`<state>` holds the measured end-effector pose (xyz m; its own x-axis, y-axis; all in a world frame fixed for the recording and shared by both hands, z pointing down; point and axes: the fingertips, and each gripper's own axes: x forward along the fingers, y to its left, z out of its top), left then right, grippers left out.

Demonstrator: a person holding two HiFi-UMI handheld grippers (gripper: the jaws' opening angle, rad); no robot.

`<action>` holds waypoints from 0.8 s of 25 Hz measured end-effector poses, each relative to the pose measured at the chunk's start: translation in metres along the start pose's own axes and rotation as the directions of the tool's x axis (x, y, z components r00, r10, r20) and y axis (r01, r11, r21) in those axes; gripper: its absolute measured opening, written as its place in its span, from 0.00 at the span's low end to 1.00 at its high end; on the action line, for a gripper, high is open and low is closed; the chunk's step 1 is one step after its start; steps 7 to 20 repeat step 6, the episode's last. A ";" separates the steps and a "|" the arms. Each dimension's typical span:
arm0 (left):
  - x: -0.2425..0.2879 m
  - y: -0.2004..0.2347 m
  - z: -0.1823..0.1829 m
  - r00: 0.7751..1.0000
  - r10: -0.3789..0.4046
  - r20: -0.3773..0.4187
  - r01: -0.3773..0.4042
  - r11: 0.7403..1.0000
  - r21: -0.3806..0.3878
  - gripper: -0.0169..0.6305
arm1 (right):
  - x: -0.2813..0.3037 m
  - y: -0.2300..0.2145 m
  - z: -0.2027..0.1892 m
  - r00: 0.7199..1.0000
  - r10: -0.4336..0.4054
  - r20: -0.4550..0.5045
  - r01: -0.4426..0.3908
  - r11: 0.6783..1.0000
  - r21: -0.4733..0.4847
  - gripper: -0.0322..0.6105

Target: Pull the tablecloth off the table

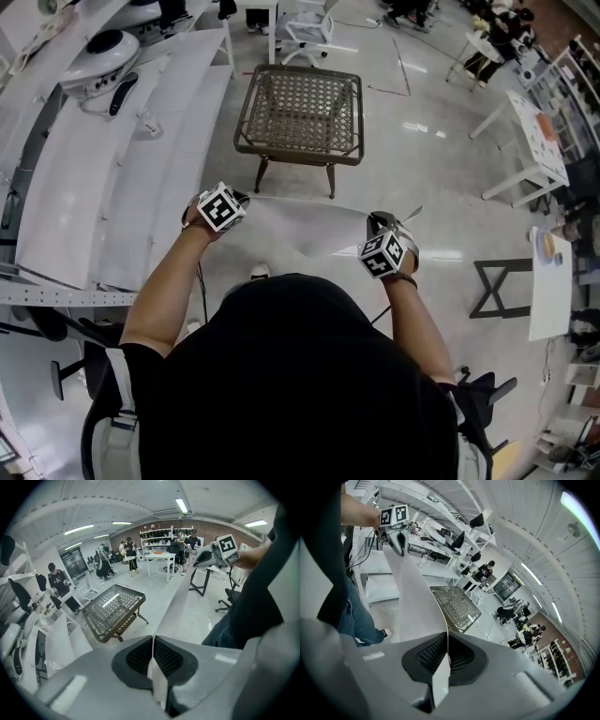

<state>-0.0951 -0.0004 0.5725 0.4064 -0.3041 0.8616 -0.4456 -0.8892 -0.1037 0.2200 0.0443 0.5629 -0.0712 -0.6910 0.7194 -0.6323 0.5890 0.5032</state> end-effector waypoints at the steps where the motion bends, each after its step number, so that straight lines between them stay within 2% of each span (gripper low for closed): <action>1: 0.000 0.001 -0.001 1.000 -0.001 -0.002 0.001 1.000 -0.002 0.03 | 0.001 0.001 0.001 1.000 0.002 0.001 -0.002 1.000 0.001 0.10; 20: 0.006 0.011 -0.010 1.000 0.013 -0.005 -0.013 1.000 -0.009 0.03 | 0.009 0.002 0.008 1.000 0.006 0.003 -0.006 1.000 0.007 0.10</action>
